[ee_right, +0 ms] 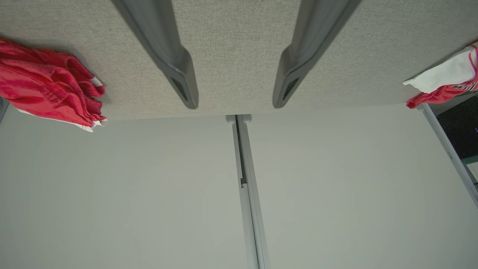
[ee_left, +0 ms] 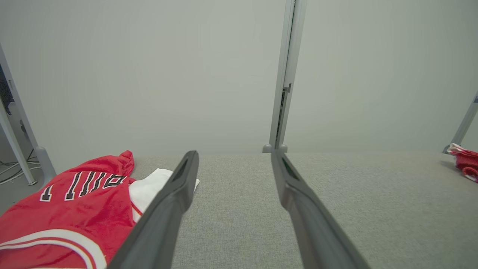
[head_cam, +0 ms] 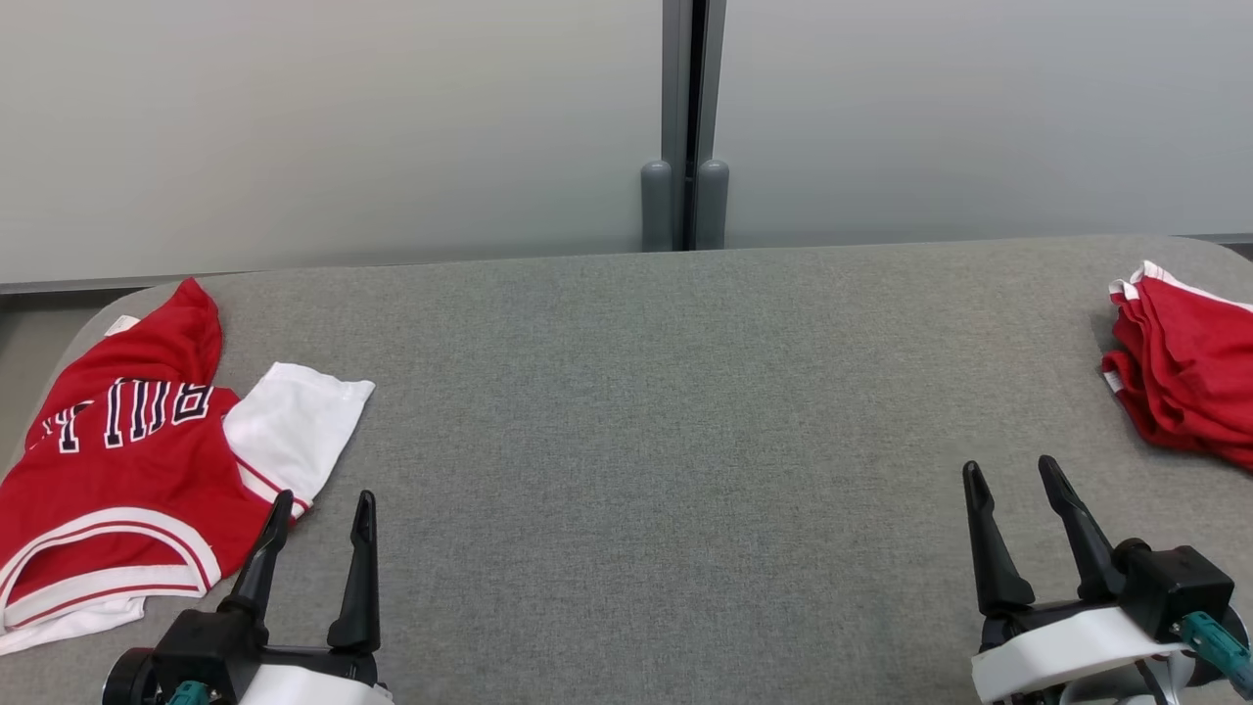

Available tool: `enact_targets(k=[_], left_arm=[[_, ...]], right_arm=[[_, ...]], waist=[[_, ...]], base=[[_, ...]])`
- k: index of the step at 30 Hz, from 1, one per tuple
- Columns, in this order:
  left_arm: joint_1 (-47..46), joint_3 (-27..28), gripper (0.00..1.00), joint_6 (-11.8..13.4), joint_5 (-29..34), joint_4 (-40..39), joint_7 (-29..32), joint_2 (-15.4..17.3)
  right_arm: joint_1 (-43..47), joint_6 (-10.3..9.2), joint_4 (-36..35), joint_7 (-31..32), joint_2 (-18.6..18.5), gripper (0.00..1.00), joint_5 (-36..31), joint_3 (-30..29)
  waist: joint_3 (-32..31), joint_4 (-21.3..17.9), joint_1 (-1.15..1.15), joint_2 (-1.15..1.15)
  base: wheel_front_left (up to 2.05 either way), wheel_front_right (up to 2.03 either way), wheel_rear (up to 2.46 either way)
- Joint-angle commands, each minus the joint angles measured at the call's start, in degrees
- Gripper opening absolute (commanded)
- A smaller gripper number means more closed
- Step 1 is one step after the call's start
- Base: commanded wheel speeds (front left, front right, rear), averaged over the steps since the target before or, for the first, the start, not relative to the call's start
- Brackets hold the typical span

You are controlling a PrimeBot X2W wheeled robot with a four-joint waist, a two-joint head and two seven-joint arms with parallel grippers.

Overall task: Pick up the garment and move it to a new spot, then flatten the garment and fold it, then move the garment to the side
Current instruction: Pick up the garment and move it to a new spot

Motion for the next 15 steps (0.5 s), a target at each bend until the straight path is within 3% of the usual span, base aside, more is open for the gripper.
enact_targets(k=[1, 6, 15], left_arm=[[-0.7, 0.2, 1.0, -0.4, 0.4, 0.1, 0.0, 0.1], [-1.0, 0.3, 1.0, -0.4, 0.3, 0.8, 0.0, 0.1], [-1.4, 2.1, 1.0, 0.6, 0.7, 2.3, 0.0, 0.0]], right_arm=[[-0.4, -0.01, 0.1, -0.3, -0.3, 1.0, -0.3, 0.2], [-0.4, -0.01, 0.4, -0.3, -0.4, 1.0, 0.3, 0.9], [-1.4, -0.01, 1.0, -0.3, -0.3, 1.0, 1.3, 3.2]], waist=[[0.0, 0.2, 0.0, 0.0], [0.0, 2.6, 0.0, 0.0], [0.4, 10.5, 0.0, 0.0]], base=[[0.0, 0.0, 0.0], [0.0, 0.0, 0.0], [0.0, 0.0, 0.0]])
